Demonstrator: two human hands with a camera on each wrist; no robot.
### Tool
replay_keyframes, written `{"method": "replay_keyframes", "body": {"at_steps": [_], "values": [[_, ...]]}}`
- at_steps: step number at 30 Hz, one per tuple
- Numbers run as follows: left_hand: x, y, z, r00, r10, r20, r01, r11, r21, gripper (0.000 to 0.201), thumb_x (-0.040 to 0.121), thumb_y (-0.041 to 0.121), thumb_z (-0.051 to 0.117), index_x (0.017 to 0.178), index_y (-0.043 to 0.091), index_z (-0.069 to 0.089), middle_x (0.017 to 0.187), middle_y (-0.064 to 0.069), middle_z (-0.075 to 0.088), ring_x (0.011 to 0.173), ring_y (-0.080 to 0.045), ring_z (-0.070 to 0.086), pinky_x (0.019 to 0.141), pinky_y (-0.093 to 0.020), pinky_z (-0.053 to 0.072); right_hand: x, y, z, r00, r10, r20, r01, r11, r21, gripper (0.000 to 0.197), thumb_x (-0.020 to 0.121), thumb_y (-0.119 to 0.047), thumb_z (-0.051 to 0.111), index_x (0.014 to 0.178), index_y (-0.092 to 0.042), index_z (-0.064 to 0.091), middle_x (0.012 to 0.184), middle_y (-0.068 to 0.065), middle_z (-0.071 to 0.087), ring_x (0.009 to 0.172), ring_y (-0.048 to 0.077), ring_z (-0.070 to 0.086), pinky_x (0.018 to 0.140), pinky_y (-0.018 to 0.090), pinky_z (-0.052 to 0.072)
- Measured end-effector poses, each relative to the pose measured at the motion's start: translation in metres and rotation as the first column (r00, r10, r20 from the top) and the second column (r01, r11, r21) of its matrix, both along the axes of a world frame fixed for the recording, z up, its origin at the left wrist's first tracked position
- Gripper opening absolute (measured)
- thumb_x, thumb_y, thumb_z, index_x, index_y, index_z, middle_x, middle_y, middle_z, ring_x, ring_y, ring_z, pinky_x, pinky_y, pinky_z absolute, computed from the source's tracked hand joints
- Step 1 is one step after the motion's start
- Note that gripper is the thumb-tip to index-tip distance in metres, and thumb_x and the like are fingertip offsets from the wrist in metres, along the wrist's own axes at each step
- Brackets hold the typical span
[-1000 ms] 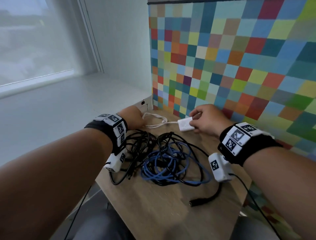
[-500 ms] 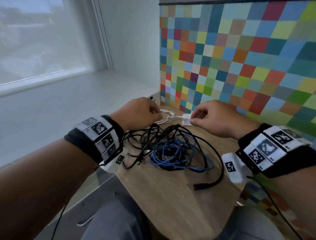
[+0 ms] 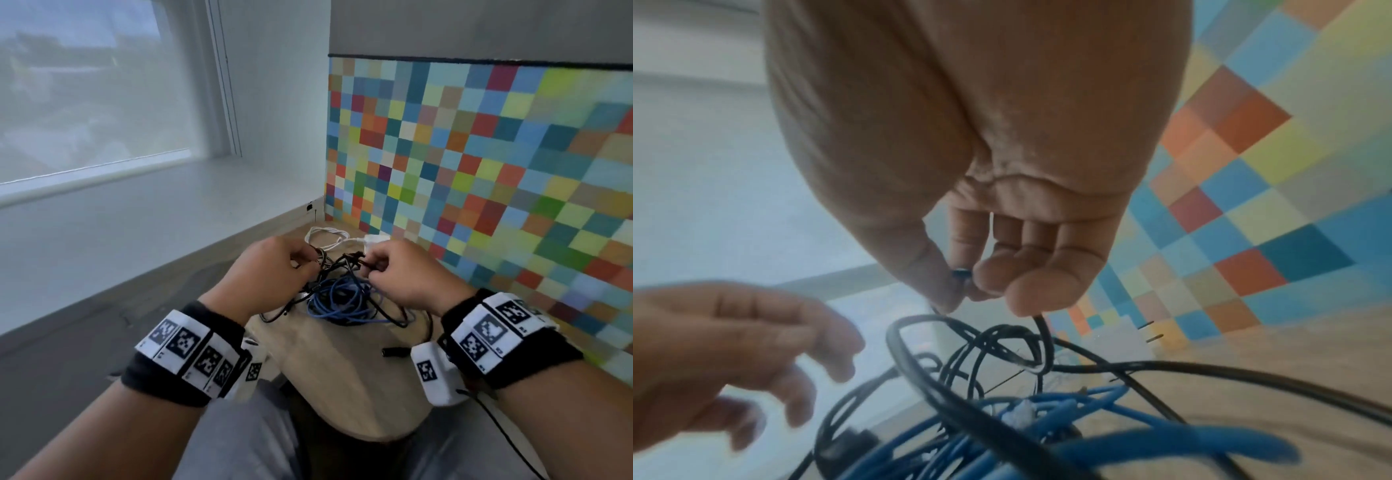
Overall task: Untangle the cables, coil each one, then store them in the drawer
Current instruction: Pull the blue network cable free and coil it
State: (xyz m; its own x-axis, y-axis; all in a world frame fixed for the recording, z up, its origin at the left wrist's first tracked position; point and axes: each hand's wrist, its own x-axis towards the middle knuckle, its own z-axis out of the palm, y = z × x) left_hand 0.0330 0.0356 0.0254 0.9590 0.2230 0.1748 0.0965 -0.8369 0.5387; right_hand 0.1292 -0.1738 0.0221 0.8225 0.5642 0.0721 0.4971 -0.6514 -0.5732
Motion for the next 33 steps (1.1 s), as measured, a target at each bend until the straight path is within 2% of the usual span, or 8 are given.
{"method": "replay_keyframes", "body": {"at_steps": [4, 7, 13, 18, 22, 27, 30, 33], "values": [[-0.006, -0.003, -0.009, 0.999, -0.007, -0.046, 0.012, 0.995, 0.102, 0.042, 0.091, 0.044, 0.069, 0.132, 0.04, 0.061, 0.128, 0.012, 0.065, 0.115, -0.012, 0.061, 0.096, -0.027, 0.047, -0.01, -0.006, 0.009, 0.997, -0.029, -0.078, 0.04, 0.988, 0.146, 0.019, 0.093, -0.045, 0.073, 0.094, -0.026, 0.071, 0.082, -0.011, 0.062, 0.076, 0.009, 0.057, 0.065, 0.027, 0.041], [-0.008, -0.008, -0.022, 0.991, -0.026, -0.132, 0.04, 0.994, 0.106, 0.068, 0.087, 0.039, 0.075, 0.147, 0.042, 0.042, 0.132, 0.007, 0.065, 0.12, -0.017, 0.06, 0.097, -0.03, 0.046, -0.023, -0.003, 0.004, 0.998, -0.007, -0.059, 0.002, 0.996, -0.088, 0.045, 0.082, -0.067, 0.074, 0.109, -0.031, 0.065, 0.093, -0.015, 0.064, 0.083, 0.007, 0.061, 0.068, 0.028, 0.045], [-0.003, -0.006, -0.031, 0.995, 0.074, -0.072, -0.068, 0.994, 0.08, 0.058, 0.092, 0.026, 0.069, 0.141, 0.048, 0.048, 0.115, 0.009, 0.071, 0.096, -0.015, 0.061, 0.085, -0.029, 0.051, -0.014, -0.017, -0.004, 0.989, -0.102, 0.107, 0.123, 0.97, -0.209, 0.007, 0.094, -0.032, 0.064, 0.095, -0.029, 0.071, 0.094, -0.005, 0.072, 0.083, 0.018, 0.065, 0.073, 0.036, 0.056], [0.003, 0.003, -0.024, 0.994, 0.101, -0.051, -0.101, 0.995, -0.003, 0.052, 0.095, 0.027, 0.067, 0.143, 0.04, 0.053, 0.086, 0.019, 0.064, 0.076, -0.006, 0.06, 0.073, -0.024, 0.046, -0.004, -0.038, 0.01, 0.984, -0.123, 0.13, 0.121, 0.992, 0.022, 0.057, 0.083, -0.033, 0.085, 0.135, -0.031, 0.06, 0.138, -0.002, 0.056, 0.126, 0.02, 0.055, 0.102, 0.032, 0.043], [0.002, -0.002, -0.029, 0.997, 0.054, -0.058, -0.06, 0.991, -0.121, 0.05, 0.094, 0.026, 0.067, 0.141, 0.039, 0.054, 0.089, 0.005, 0.075, 0.077, -0.009, 0.069, 0.076, -0.032, 0.058, -0.033, -0.026, 0.009, 0.944, 0.071, 0.323, -0.087, 0.996, 0.035, 0.039, 0.082, -0.037, 0.083, 0.117, -0.039, 0.067, 0.15, -0.006, 0.044, 0.146, 0.018, 0.034, 0.119, 0.038, 0.026], [-0.007, -0.007, -0.041, 0.999, -0.012, -0.034, 0.003, 0.969, -0.245, 0.054, 0.094, 0.032, 0.068, 0.144, 0.046, 0.048, 0.089, 0.012, 0.076, 0.083, -0.009, 0.073, 0.086, -0.042, 0.059, -0.051, 0.0, -0.016, 0.956, 0.251, 0.153, -0.142, 0.848, -0.51, 0.051, 0.085, -0.064, 0.069, 0.131, -0.044, 0.062, 0.173, -0.005, -0.011, 0.157, 0.023, -0.022, 0.126, 0.062, -0.001], [-0.014, -0.007, -0.045, 1.0, -0.006, -0.009, 0.003, 0.951, -0.309, 0.062, 0.094, 0.027, 0.069, 0.145, 0.051, 0.044, 0.095, 0.016, 0.075, 0.086, -0.009, 0.073, 0.088, -0.041, 0.06, -0.049, 0.003, -0.022, 0.97, 0.193, 0.148, -0.105, 0.88, -0.463, 0.008, 0.096, -0.046, 0.065, 0.104, -0.043, 0.068, 0.174, -0.003, -0.003, 0.159, 0.025, -0.016, 0.127, 0.062, 0.006], [-0.019, -0.005, -0.049, 0.999, -0.049, -0.018, 0.039, 0.937, -0.347, 0.07, 0.095, 0.021, 0.069, 0.147, 0.056, 0.038, 0.105, 0.018, 0.073, 0.094, -0.004, 0.071, 0.094, -0.039, 0.058, -0.04, -0.003, -0.01, 0.989, 0.071, 0.131, -0.047, 0.982, -0.181, 0.017, 0.1, -0.031, 0.063, 0.084, -0.038, 0.064, 0.168, 0.0, 0.027, 0.158, 0.021, 0.013, 0.125, 0.047, 0.022]]}}
